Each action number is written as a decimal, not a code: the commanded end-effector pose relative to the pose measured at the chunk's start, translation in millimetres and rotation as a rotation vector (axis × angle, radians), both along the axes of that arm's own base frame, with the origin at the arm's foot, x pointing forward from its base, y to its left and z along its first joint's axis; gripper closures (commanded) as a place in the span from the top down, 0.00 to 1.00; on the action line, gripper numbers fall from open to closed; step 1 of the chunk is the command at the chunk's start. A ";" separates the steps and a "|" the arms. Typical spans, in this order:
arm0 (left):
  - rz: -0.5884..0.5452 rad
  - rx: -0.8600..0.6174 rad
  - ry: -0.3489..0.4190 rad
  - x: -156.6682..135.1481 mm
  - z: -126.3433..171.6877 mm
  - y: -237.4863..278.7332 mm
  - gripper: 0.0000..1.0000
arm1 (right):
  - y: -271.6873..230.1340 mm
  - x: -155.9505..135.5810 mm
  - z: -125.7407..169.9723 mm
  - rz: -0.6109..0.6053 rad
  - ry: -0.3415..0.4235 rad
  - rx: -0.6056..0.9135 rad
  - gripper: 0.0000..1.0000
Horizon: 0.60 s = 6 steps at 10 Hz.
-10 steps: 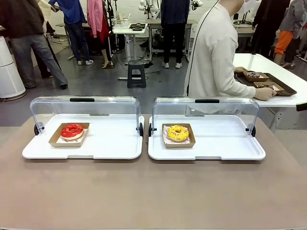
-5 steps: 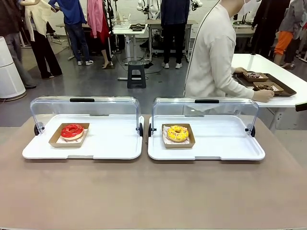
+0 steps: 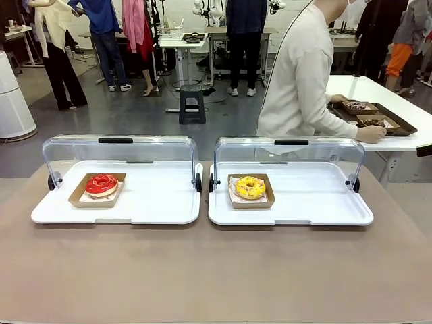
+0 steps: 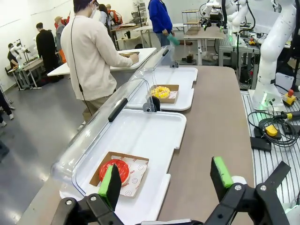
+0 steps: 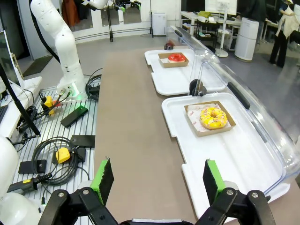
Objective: Provide the desired donut to the person.
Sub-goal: Place the picked Paper togo box onto the Handle tray extended by the person.
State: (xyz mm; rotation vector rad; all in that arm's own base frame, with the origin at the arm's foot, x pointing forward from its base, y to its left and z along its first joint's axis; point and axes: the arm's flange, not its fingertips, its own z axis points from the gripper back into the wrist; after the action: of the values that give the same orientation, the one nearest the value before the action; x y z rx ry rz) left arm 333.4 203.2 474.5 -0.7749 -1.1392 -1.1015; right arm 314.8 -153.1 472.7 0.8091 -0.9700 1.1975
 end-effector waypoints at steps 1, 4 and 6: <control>0.004 -0.012 0.003 -0.9 1.3 0.6 1.00 | 0.2 2.2 0.2 0.003 -0.011 0.003 1.00; 0.004 -0.012 0.003 -0.9 1.3 0.6 1.00 | 0.2 2.2 0.2 0.003 -0.011 0.003 1.00; 0.004 -0.012 0.003 -0.9 1.3 0.6 1.00 | 0.2 2.2 0.2 0.003 -0.011 0.003 1.00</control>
State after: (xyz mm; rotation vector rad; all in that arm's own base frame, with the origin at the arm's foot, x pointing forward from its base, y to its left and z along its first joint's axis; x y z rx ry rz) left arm 333.4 203.2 474.5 -0.7750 -1.1392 -1.1015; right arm 314.8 -153.1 472.7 0.8091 -0.9700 1.1975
